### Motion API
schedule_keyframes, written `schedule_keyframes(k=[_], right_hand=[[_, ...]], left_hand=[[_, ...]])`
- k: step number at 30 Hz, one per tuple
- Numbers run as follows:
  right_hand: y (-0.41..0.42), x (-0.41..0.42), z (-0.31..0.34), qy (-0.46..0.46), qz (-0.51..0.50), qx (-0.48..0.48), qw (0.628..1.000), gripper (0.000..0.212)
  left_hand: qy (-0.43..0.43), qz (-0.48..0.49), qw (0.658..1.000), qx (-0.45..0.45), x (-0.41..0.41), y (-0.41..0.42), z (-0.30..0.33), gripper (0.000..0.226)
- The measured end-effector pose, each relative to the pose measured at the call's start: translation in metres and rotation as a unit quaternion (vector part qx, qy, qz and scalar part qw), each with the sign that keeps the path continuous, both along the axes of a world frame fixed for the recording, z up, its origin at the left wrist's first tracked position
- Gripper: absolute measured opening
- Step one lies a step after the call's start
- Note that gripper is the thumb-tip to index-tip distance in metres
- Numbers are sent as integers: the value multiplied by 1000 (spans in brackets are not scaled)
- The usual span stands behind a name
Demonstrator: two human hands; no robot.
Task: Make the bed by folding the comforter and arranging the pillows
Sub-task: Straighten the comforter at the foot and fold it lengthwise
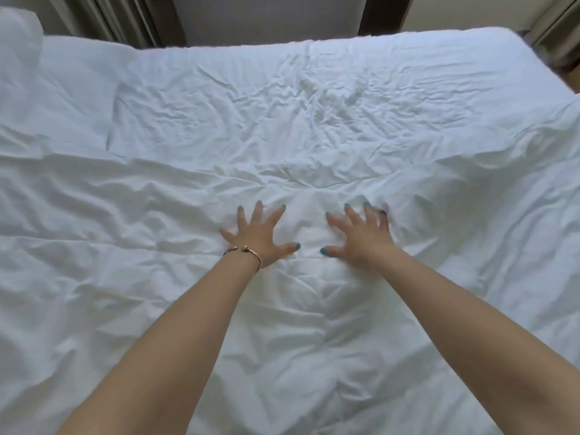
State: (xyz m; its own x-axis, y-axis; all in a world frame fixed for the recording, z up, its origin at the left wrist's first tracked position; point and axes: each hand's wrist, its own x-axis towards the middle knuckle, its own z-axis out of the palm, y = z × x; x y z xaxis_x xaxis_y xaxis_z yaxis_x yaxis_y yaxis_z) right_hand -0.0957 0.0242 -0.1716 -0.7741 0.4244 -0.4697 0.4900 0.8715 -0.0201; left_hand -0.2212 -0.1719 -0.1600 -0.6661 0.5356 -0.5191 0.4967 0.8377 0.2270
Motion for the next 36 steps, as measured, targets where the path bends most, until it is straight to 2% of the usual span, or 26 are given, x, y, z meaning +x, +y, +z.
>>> schedule_keyframes(k=[2,7,14,27,36], right_hand=[[2,8,-28,-10,29,18,999,83],[7,17,-73,15,12,-35,999,83],[21,-9,-97,-61,8,-78,995,96],[15,-26,-93,-147,-13,-58,987,93],[11,-28,-94,-144,-4,-44,989,95]], left_hand=[[-3,18,999,-42,13,2,-26,93],[31,18,996,-78,22,-4,-70,94],[39,27,995,-89,8,12,-98,106],[-44,16,994,-104,-6,21,-117,106],[-55,12,995,-88,-5,20,-122,106]])
